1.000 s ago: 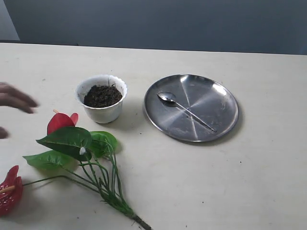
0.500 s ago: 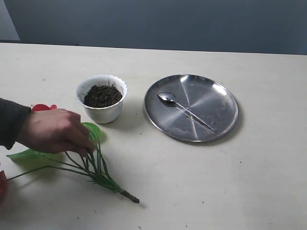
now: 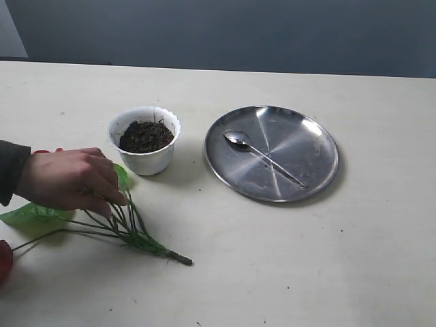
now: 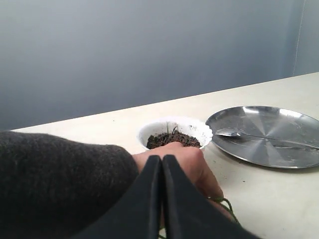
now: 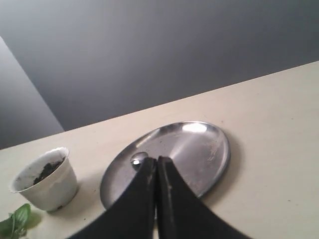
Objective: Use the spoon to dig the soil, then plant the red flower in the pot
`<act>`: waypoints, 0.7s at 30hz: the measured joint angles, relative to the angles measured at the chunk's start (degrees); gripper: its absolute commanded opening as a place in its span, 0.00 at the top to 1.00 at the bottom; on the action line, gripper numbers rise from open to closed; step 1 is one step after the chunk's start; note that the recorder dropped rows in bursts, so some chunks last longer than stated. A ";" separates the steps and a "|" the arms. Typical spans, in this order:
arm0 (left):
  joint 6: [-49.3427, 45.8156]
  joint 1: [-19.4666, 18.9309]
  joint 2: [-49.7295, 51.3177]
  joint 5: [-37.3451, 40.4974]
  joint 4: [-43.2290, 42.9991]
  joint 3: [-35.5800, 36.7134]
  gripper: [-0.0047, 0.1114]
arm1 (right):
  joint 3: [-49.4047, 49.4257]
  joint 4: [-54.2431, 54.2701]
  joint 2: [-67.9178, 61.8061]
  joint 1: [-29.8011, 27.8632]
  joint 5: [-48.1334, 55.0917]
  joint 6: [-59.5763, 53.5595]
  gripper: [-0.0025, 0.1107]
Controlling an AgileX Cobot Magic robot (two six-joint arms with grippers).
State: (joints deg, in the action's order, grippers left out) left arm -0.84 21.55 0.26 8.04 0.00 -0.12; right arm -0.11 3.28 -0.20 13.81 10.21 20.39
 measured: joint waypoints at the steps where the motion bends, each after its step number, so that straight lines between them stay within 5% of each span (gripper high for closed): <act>1: 0.00 0.00 0.00 0.00 0.00 0.00 0.95 | 0.00 0.26 0.00 -1.40 0.12 -0.12 0.98; 7: 0.00 0.00 0.00 0.00 0.00 0.00 0.95 | 0.00 1.29 0.00 -7.66 0.26 -0.23 0.98; 21: 0.00 0.00 0.00 0.00 0.00 0.00 0.95 | 0.00 1.39 0.00 -8.19 0.38 -0.47 0.98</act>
State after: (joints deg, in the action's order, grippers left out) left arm -0.84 21.55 0.26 8.04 0.00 -0.12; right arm -0.11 4.66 -0.20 5.63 10.58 19.91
